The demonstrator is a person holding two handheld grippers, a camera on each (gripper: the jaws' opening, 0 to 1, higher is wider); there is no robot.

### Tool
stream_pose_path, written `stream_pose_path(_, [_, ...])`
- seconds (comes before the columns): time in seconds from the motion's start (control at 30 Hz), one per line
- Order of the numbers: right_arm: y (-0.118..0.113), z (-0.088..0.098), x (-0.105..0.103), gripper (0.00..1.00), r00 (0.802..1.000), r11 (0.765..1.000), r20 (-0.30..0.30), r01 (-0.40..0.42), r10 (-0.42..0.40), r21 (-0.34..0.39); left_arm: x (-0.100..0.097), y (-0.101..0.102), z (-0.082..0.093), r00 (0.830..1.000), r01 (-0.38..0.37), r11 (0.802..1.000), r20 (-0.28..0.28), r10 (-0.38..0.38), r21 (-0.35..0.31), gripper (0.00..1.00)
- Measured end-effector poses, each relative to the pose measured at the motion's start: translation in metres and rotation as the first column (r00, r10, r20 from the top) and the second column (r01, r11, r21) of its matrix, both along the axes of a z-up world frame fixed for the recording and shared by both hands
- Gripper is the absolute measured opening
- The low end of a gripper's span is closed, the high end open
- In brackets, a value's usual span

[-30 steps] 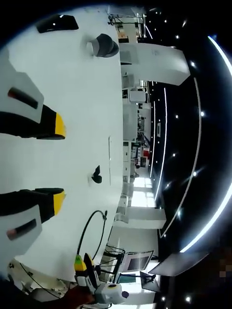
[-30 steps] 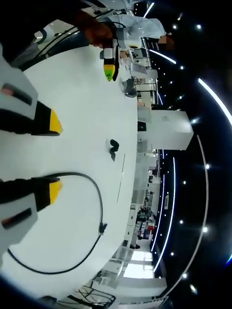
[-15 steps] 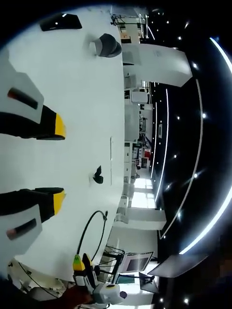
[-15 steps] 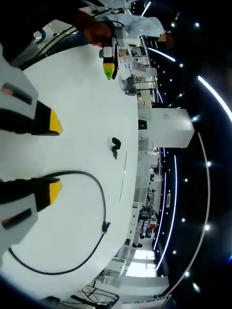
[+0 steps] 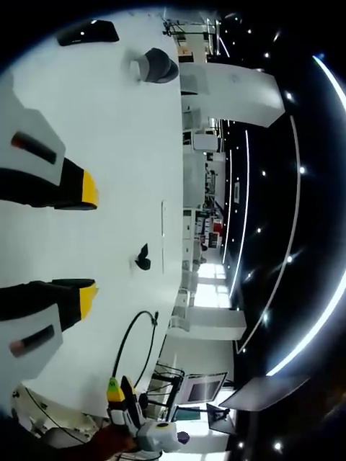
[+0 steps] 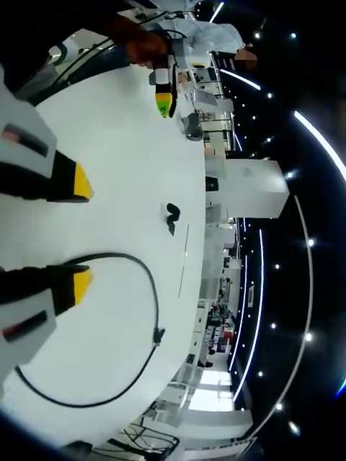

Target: Find the charging cable on the desk, coil it up and secure with Velcro.

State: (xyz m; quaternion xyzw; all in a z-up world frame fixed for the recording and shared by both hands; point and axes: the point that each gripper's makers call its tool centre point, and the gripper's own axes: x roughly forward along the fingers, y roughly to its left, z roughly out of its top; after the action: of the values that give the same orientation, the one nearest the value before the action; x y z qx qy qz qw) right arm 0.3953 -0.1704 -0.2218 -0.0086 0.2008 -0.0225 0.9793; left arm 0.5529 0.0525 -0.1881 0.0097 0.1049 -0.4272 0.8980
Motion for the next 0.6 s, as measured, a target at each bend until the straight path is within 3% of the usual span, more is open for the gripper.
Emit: stream_pose_path(0.6, [0.002, -0.0009, 0.0001, 0.36, 1.0, 1.0, 0.007, 0.001, -0.001, -0.002, -0.0019, 0.0025, 0.0019, 1.0, -0.001, 1.0, -0.011, 0.001, -0.022, 0.38])
